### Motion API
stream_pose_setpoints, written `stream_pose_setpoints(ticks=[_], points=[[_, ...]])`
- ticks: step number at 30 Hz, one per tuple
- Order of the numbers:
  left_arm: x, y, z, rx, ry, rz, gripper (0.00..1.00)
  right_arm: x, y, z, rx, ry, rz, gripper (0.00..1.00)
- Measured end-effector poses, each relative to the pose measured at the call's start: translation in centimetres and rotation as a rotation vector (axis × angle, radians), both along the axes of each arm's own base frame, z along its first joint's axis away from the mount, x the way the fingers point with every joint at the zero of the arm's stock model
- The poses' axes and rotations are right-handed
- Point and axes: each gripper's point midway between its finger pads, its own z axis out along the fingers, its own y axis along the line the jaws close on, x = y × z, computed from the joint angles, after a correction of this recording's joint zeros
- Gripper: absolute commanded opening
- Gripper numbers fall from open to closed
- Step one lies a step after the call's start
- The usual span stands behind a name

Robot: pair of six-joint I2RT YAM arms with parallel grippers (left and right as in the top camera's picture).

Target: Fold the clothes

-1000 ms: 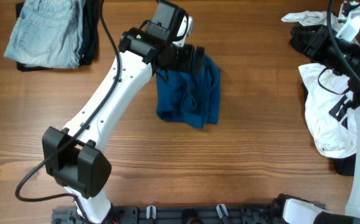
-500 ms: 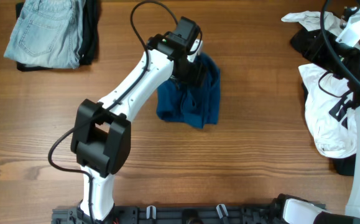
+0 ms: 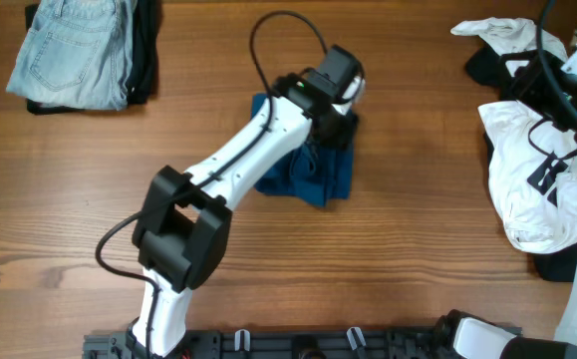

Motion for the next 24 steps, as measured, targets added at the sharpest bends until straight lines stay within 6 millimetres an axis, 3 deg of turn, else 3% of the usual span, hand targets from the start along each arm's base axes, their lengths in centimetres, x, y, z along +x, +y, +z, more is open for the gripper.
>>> stream_pose_setpoints(ticks=[1,2,3,9,11,17,24], points=[[-0.4,-0.4,-0.4,0.014,0.000,-0.007,0.53,-0.1,-0.4,0.0,0.004,0.002,-0.008,0.41],[-0.6,-0.5,-0.7,0.028,-0.003,-0.011,0.67,-0.2,-0.7,0.0,0.007,0.003,-0.015,0.41],[-0.6,-0.2,-0.8,0.041,0.002,-0.004,0.74,-0.2,-0.9,0.0,0.008,0.002,-0.020,0.41],[1.9,5.0,1.3,0.096,0.030,0.117,0.75,-0.3,-1.0,0.0,0.012,0.001,-0.022,0.41],[2.2,6.5,1.2,0.121,0.044,0.146,0.75,-0.3,-1.0,0.0,0.012,0.001,-0.022,0.41],[2.7,8.1,1.0,0.177,0.029,0.176,0.71,-0.3,-1.0,0.0,0.006,-0.001,-0.018,0.42],[1.7,9.1,0.7,0.228,0.060,0.179,0.69,-0.5,-1.0,-0.3,-0.004,0.011,-0.007,0.42]])
